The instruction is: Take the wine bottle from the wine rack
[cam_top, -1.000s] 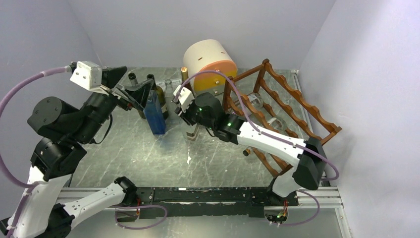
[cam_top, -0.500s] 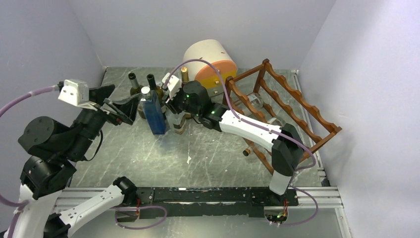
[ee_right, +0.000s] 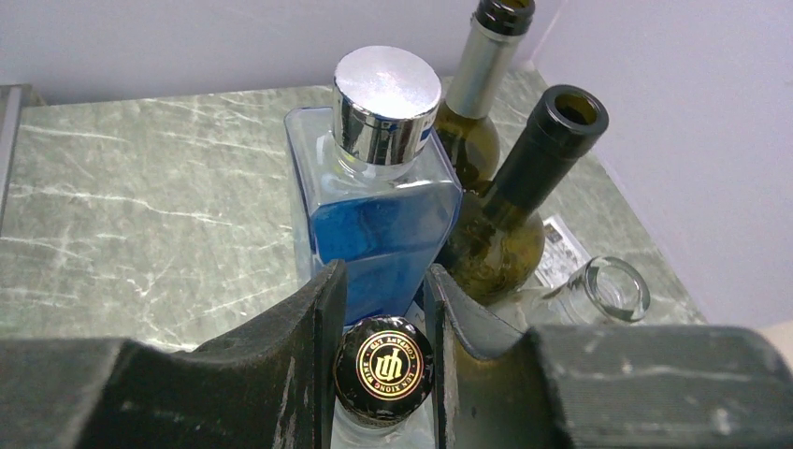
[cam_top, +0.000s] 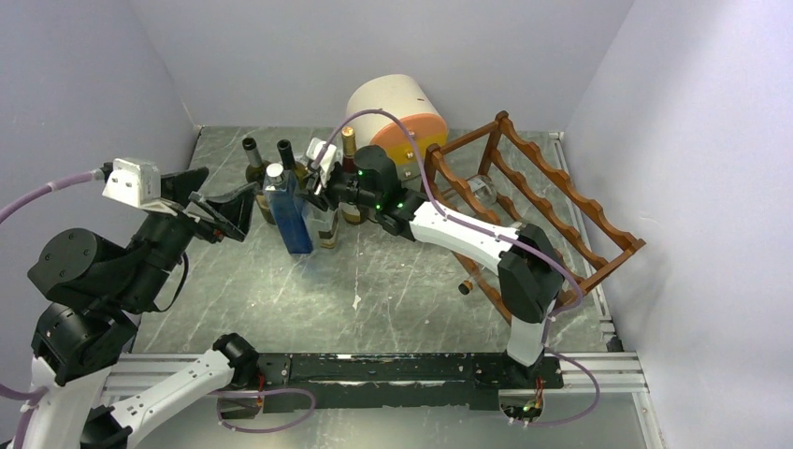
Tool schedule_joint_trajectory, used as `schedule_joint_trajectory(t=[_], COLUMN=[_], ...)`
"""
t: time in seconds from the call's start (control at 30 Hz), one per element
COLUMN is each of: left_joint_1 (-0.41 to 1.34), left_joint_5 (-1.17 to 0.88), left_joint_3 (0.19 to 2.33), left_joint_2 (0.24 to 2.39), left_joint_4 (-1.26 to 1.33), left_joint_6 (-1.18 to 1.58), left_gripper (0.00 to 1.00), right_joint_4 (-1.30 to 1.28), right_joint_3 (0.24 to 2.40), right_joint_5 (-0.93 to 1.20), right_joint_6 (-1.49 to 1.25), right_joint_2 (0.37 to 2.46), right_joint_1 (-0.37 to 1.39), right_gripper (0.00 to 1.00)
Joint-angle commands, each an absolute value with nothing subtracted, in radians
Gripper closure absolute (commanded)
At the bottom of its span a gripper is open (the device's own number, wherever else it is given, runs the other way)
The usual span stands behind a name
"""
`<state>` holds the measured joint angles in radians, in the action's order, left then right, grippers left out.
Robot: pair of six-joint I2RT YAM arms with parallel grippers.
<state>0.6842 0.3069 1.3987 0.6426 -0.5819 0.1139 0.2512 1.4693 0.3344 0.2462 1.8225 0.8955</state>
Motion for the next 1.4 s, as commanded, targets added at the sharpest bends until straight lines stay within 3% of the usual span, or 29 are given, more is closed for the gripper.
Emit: schedule_joint_trajectory(t=[0.0, 0.1, 0.13, 0.2, 0.3, 0.4, 0.53, 0.6, 0.83, 1.03, 1.17, 1.37], left_joint_1=[0.681, 0.681, 0.681, 0.681, 0.68, 0.68, 0.681, 0.681, 0.682, 0.682, 0.681, 0.682], left_joint_5=[0.318, 0.316, 0.316, 0.316, 0.319, 0.314, 0.303, 0.297, 0.325, 0.369, 0.369, 0.355], left_joint_3=[1.387, 1.385, 1.385, 1.382, 1.371, 1.369, 1.377, 1.382, 1.396, 1.439, 1.474, 1.464], left_joint_2=[0.636, 0.636, 0.635, 0.633, 0.63, 0.635, 0.651, 0.66, 0.718, 0.788, 0.822, 0.812], left_joint_4=[-0.6, -0.607, -0.609, -0.609, -0.601, -0.596, -0.594, -0.59, -0.551, -0.484, -0.467, -0.421], left_joint_6=[0.119, 0.121, 0.123, 0.123, 0.125, 0.129, 0.137, 0.141, 0.125, 0.087, 0.072, 0.08], left_gripper=[0.01, 0.01, 0.01, 0.01, 0.01, 0.01, 0.01, 0.01, 0.01, 0.01, 0.01, 0.01], right_joint_4=[0.379, 0.354, 0.345, 0.314, 0.29, 0.275, 0.185, 0.11, 0.005, -0.297, -0.386, -0.529], right_joint_3=[1.523, 1.529, 1.526, 1.53, 1.525, 1.523, 1.561, 1.573, 1.474, 1.632, 1.616, 1.646], right_joint_5=[0.441, 0.438, 0.43, 0.406, 0.376, 0.347, 0.306, 0.27, -0.055, -0.462, -0.544, -0.587], right_joint_6=[0.305, 0.305, 0.304, 0.303, 0.299, 0.288, 0.274, 0.28, 0.267, -0.023, -0.046, -0.065], right_joint_2=[1.835, 1.838, 1.836, 1.831, 1.822, 1.803, 1.753, 1.708, 1.473, 1.362, 1.205, 1.018], right_joint_1=[0.868, 0.87, 0.868, 0.869, 0.868, 0.87, 0.87, 0.87, 0.862, 0.7, 0.608, 0.603], right_gripper=[1.0, 1.0, 0.93, 0.59, 0.33, 0.22, 0.15, 0.01, 0.0, 0.0, 0.0, 0.0])
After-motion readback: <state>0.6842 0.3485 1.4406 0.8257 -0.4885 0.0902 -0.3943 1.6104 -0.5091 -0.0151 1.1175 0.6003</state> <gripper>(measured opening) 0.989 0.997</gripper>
